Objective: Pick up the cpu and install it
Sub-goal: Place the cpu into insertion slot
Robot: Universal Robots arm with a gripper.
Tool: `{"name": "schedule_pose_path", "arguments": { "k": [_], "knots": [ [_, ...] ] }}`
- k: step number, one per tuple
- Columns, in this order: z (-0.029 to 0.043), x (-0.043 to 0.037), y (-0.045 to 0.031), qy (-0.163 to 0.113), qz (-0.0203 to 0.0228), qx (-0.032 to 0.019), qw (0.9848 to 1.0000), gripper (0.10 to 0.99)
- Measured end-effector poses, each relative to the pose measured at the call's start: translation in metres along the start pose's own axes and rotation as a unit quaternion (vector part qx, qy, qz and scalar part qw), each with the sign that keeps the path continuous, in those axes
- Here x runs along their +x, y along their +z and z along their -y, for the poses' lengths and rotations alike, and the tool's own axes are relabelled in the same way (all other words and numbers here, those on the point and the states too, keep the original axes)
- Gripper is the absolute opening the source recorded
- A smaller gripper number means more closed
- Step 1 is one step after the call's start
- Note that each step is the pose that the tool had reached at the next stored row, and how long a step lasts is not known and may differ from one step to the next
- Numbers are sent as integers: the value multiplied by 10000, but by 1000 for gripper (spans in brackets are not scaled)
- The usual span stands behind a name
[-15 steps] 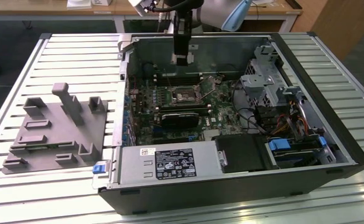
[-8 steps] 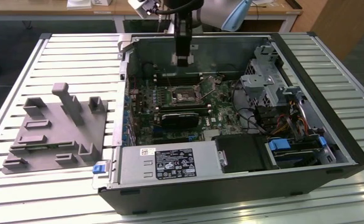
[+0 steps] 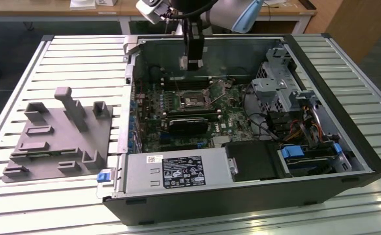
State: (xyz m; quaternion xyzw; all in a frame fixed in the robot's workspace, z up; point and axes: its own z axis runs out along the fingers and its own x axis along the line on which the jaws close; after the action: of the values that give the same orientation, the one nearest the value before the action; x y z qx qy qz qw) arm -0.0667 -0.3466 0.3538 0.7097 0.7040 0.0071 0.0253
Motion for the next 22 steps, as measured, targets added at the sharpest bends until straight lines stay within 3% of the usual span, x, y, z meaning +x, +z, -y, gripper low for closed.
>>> {"name": "schedule_pose_path", "arguments": {
  "k": [6,11,17,22],
  "knots": [
    [1,1,30,-8,0,0,10000,537],
    [5,5,67,-40,-7,-87,10000,537],
    [9,33,147,-233,-16,-94,9997,537],
    [-5,115,238,-234,-16,-91,9997,537]
  ]
}}
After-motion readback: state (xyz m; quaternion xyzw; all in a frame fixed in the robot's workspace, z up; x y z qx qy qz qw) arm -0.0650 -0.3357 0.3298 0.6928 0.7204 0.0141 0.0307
